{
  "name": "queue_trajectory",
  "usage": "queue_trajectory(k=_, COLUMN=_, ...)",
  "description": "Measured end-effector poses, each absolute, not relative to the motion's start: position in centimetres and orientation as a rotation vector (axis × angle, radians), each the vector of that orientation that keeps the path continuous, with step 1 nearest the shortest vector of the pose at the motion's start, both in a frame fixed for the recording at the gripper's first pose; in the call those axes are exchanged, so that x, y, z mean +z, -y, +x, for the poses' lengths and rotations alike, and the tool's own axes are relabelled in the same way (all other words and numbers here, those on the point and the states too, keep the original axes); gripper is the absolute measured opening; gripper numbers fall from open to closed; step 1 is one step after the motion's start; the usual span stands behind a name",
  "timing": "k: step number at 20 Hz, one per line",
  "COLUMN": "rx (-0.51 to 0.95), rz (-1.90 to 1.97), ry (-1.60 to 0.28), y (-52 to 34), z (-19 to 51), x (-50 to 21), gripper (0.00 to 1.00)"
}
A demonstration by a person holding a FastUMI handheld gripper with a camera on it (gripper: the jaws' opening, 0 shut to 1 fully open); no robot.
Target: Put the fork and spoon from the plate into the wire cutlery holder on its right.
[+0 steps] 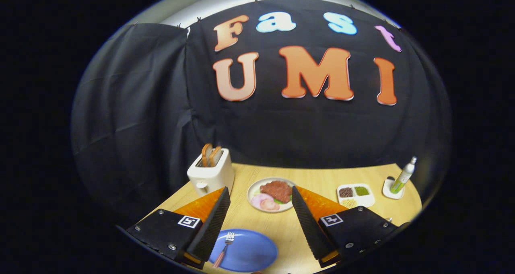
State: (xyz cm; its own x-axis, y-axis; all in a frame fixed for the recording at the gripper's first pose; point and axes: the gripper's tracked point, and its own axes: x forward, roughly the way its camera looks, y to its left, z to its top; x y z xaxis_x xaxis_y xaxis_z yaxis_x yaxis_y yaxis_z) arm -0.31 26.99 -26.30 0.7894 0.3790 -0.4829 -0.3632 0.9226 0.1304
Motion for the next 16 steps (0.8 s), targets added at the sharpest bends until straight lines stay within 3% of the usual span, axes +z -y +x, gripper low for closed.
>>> queue_trajectory(k=11, rx=0.479, rz=-0.040, ry=-1.148, y=-32.8, z=-10.7, x=-41.4, gripper=0.91)
queue_trajectory(k=16, rx=0.456, rz=-0.086, ry=-1.338, y=-33.5, z=-13.2, x=-45.3, gripper=0.79)
